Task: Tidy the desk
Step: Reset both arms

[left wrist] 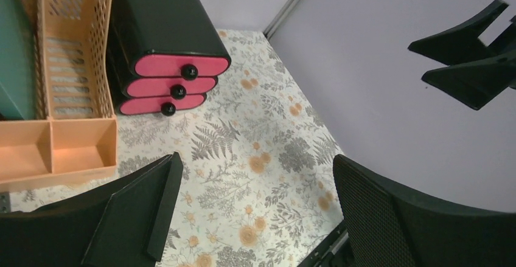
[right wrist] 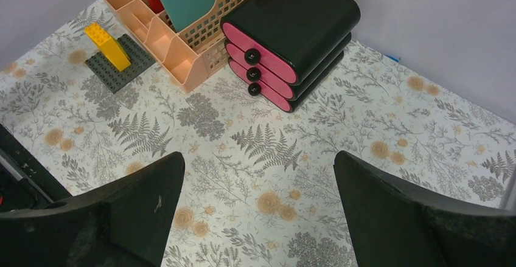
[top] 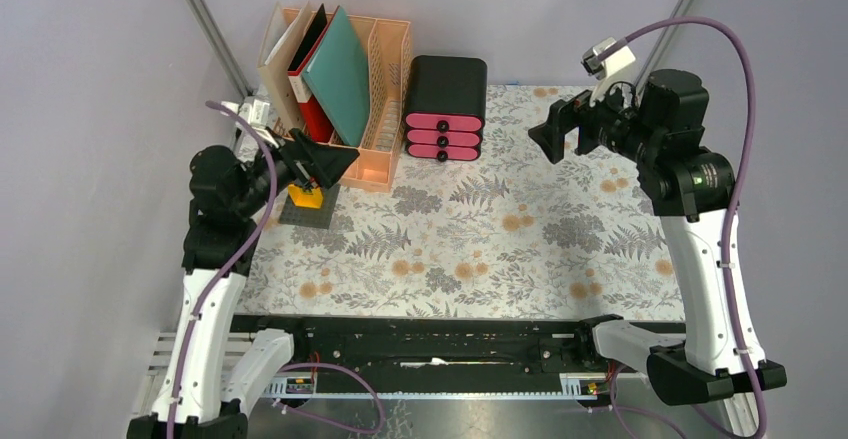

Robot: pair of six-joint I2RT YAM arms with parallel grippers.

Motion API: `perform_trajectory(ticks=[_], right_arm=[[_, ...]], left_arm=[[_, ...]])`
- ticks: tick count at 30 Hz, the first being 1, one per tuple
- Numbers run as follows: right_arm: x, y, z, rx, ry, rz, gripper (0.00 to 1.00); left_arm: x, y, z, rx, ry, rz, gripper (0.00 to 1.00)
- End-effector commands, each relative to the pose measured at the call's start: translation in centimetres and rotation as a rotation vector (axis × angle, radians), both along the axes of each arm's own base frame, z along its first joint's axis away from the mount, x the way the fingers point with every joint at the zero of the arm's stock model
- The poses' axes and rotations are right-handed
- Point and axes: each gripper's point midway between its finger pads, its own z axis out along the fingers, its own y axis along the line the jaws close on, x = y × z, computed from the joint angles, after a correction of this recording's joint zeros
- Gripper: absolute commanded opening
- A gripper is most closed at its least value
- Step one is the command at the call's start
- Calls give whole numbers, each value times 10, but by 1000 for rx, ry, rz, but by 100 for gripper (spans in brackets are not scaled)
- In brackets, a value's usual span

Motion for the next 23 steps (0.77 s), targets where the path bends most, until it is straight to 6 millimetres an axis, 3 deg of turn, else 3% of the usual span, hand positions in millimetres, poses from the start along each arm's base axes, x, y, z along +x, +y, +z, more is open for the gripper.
perform_trajectory(ticks=[1,4,10,23], right_arm=[[4,-12,28,-11,-76,-42,100],[11,-23,34,3,-80,-66,100],[3,-33,47,29,-107,-83,100],[-12,-26,38,50,-108,-37,100]], left_arm=[[-1,0,18,29,-24,13,99],[5,9,10,87,-16,67,99],[12,11,6,133,-28,67,99],[6,7,45,97,-130,48,99]])
